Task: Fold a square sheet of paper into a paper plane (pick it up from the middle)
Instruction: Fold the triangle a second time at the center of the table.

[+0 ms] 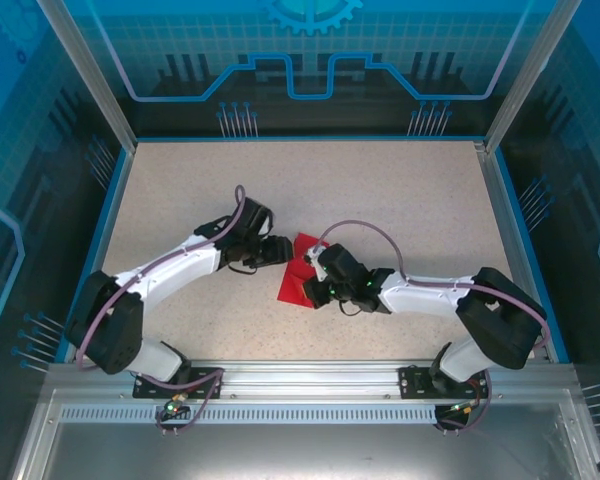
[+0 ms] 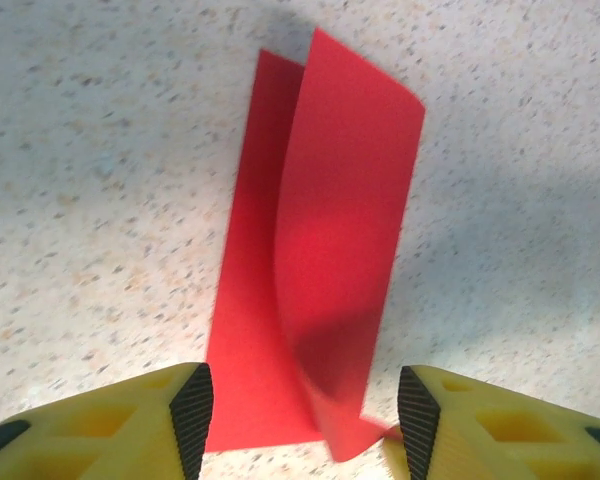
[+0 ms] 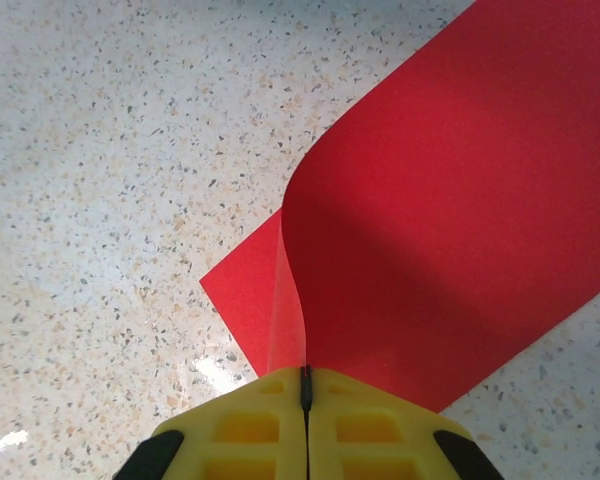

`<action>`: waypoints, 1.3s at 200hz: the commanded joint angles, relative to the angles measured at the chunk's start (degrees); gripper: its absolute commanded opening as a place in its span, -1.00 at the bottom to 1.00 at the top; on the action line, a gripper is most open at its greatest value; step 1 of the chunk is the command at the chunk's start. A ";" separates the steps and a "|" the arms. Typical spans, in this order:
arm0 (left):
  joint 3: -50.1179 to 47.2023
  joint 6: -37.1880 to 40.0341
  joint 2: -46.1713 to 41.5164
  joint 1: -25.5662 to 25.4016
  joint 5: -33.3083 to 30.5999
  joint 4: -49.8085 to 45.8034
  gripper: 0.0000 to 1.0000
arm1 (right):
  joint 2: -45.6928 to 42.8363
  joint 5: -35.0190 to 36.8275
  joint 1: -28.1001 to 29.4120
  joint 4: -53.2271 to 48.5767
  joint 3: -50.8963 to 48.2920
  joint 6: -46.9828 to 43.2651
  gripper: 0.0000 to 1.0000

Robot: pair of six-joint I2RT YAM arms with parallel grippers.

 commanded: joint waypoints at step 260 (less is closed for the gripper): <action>-12.41 -8.22 -4.44 -5.50 0.03 9.06 -0.34 | 16.98 -21.21 -16.05 -19.98 17.09 -10.90 -0.84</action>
